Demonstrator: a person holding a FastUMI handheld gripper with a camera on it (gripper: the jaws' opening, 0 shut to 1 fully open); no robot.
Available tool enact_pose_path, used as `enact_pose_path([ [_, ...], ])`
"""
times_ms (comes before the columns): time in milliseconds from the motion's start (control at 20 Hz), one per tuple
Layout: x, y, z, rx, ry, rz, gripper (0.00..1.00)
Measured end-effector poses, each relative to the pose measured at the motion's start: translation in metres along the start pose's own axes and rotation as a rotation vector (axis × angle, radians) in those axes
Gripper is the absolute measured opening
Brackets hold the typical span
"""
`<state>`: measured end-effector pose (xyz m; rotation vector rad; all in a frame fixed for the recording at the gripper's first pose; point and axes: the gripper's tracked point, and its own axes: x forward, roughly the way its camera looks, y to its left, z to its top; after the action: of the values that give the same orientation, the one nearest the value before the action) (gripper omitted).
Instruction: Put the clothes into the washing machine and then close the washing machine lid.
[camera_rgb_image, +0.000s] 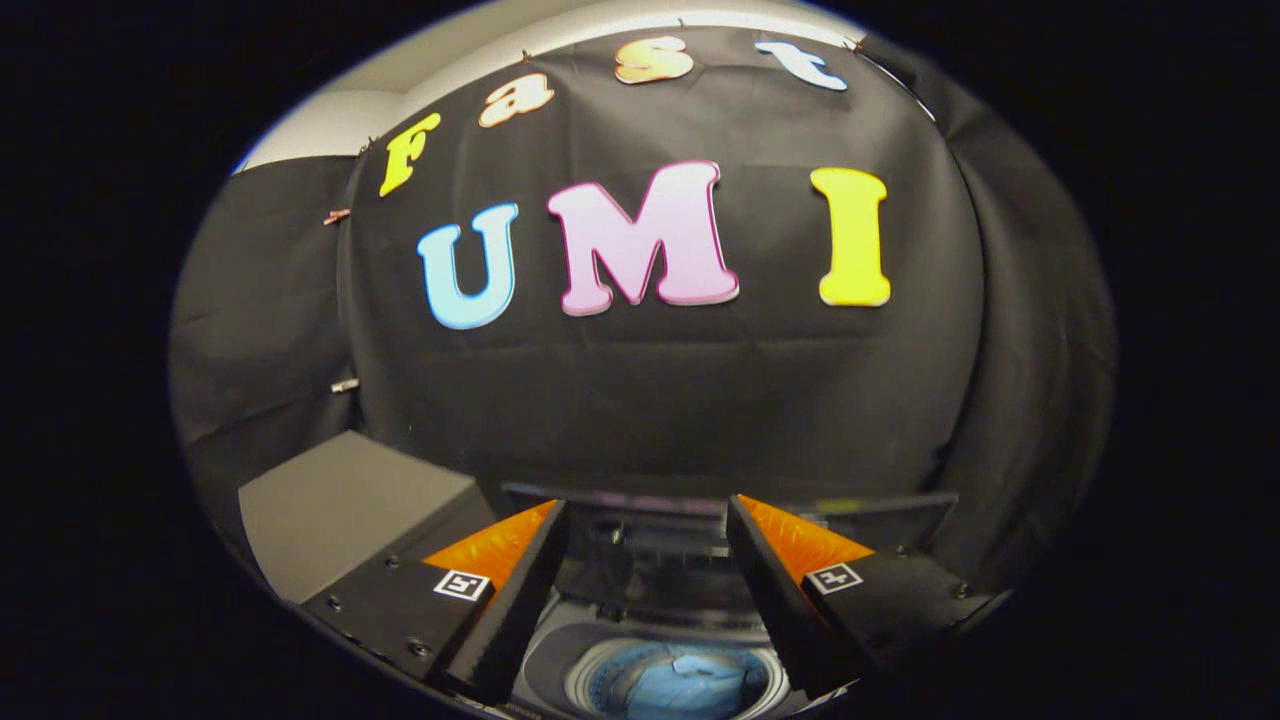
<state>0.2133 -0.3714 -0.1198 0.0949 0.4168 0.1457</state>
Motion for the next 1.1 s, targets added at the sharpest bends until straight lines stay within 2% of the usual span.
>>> enact_pose_path([
  [200, 0.056, -0.036, 0.016, 0.014, 0.005, -0.100, 0.99],
  [250, 0.066, -0.044, 0.010, 0.026, 0.031, -0.117, 0.99],
  [350, 0.074, -0.066, -0.039, 0.024, 0.190, -0.165, 0.99],
  [400, 0.075, -0.068, -0.033, 0.020, 0.139, -0.135, 0.99],
  [500, 0.089, -0.063, -0.038, 0.019, 0.141, -0.140, 0.98],
  [1100, 0.046, -0.060, -0.040, -0.003, 0.133, -0.167, 1.00],
])
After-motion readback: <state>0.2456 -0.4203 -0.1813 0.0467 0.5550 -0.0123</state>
